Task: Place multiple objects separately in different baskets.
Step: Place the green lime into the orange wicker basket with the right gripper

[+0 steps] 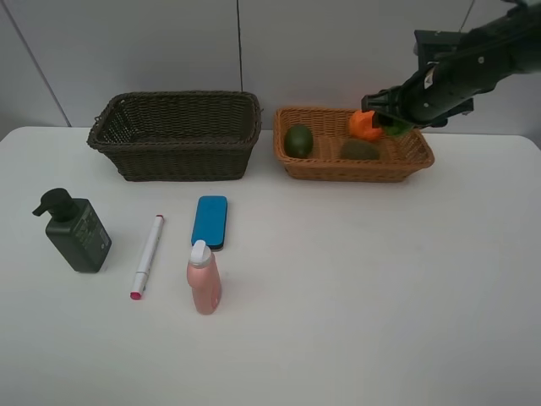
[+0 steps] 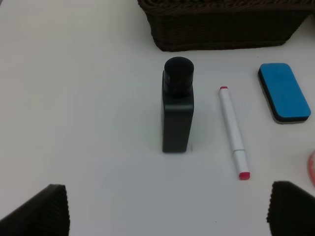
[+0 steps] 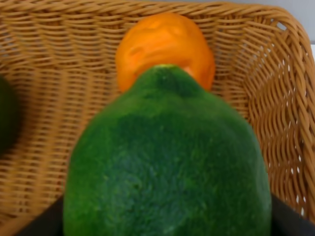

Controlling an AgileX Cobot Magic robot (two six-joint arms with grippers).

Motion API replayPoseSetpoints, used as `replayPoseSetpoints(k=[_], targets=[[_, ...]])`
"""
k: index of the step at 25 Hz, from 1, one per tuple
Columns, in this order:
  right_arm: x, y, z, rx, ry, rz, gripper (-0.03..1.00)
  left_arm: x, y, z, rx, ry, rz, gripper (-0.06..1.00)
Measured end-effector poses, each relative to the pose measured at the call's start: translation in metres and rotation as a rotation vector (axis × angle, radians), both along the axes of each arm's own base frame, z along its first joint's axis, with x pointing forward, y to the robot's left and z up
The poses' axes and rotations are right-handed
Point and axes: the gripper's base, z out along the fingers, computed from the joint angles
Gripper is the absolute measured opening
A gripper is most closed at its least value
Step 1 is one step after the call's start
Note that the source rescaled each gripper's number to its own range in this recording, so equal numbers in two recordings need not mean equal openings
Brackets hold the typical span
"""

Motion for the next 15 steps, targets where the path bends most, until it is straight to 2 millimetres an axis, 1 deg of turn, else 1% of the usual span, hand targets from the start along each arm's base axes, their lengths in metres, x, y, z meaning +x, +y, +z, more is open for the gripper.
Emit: replayPoseSetpoints(k=[2, 5, 10, 15], targets=[[0.01, 0.0, -0.004, -0.001, -0.002, -0.005, 0.29, 0.0, 0.0, 0.0, 0.0, 0.0, 0.0, 1.0], [0.018, 0.001, -0.01, -0.01, 0.007, -0.006, 0.29, 0.0, 0.0, 0.0, 0.0, 0.0, 0.0, 1.0], [0.02, 0.001, -0.015, -0.015, 0.022, -0.009, 0.29, 0.0, 0.0, 0.0, 0.0, 0.0, 0.0, 1.0], [0.019, 0.001, -0.015, -0.018, 0.028, -0.011, 0.29, 0.0, 0.0, 0.0, 0.0, 0.0, 0.0, 1.0]])
